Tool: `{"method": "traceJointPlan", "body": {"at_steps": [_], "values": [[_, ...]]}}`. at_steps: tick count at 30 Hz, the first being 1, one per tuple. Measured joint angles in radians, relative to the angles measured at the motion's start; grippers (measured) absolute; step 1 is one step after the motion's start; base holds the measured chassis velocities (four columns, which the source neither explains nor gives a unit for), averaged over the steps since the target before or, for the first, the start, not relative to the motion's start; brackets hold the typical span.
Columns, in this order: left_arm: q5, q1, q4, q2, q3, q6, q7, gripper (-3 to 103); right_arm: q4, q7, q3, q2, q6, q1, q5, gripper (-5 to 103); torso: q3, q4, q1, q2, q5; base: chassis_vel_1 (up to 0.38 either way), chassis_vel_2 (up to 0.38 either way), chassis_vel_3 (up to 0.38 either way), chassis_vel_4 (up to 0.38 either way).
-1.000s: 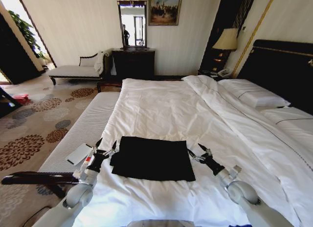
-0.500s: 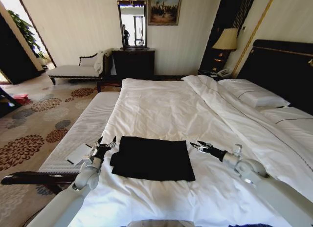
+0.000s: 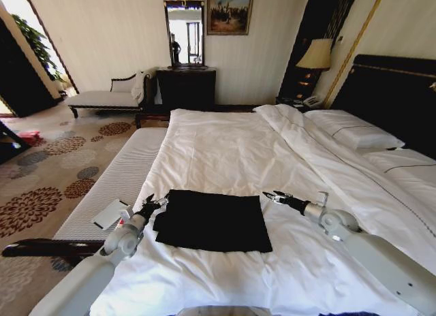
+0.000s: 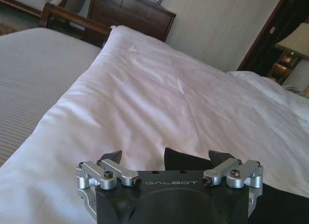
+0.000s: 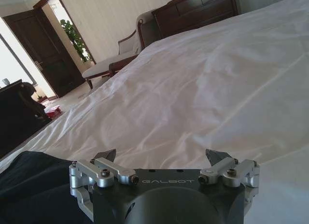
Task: Fold the clothes on the bed.
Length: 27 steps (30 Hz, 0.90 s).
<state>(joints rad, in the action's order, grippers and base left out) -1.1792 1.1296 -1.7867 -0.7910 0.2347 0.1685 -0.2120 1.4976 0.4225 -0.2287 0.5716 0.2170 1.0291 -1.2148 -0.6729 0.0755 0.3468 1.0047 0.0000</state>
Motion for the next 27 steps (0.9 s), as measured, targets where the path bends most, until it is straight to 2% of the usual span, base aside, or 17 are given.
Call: {"method": "traceJointPlan", "body": {"at_steps": [3, 6, 8, 12, 13, 19, 27], "values": [[-0.085, -0.046, 0.037, 0.019, 0.005, 0.081, -0.018, 100, 0.001, -0.009, -0.016, -0.003, -0.009, 0.016, 0.009, 100, 0.000, -0.0002, 0.000, 0.000, 0.0000, 0.000, 0.000, 0.000, 0.000], [-0.113, -0.078, 0.064, 0.028, -0.002, 0.110, -0.013, 100, 0.001, -0.010, -0.020, -0.004, -0.012, 0.020, 0.011, 100, 0.000, -0.0002, 0.000, 0.000, 0.0000, 0.000, 0.000, 0.000, 0.000], [-0.163, -0.146, 0.110, 0.037, -0.029, 0.167, 0.033, 100, 0.001, -0.015, -0.025, -0.005, -0.016, 0.026, 0.011, 100, 0.000, -0.0003, 0.000, 0.000, -0.0002, 0.000, 0.000, 0.000, 0.000], [-0.195, -0.209, 0.153, 0.033, -0.062, 0.204, 0.079, 100, 0.006, -0.022, -0.029, -0.005, -0.018, 0.030, 0.009, 100, 0.000, -0.0002, 0.000, 0.000, 0.0000, 0.000, 0.000, 0.000, 0.000], [-0.215, -0.263, 0.190, 0.021, -0.096, 0.225, 0.104, 100, 0.012, -0.027, -0.036, -0.006, -0.019, 0.036, 0.009, 100, 0.000, 0.0000, 0.000, 0.000, 0.0002, 0.000, 0.000, 0.000, 0.000], [-0.223, -0.349, 0.284, -0.029, -0.176, 0.250, 0.130, 100, 0.019, -0.045, -0.058, -0.014, -0.021, 0.053, -0.002, 100, 0.000, -0.0001, 0.000, 0.000, 0.0001, 0.000, 0.000, 0.000, 0.000], [-0.205, -0.405, 0.367, -0.090, -0.244, 0.240, 0.156, 100, 0.022, -0.056, -0.077, -0.018, -0.022, 0.072, -0.006, 100, 0.000, -0.0002, 0.000, 0.000, 0.0000, 0.000, 0.000, 0.000, 0.000]]}}
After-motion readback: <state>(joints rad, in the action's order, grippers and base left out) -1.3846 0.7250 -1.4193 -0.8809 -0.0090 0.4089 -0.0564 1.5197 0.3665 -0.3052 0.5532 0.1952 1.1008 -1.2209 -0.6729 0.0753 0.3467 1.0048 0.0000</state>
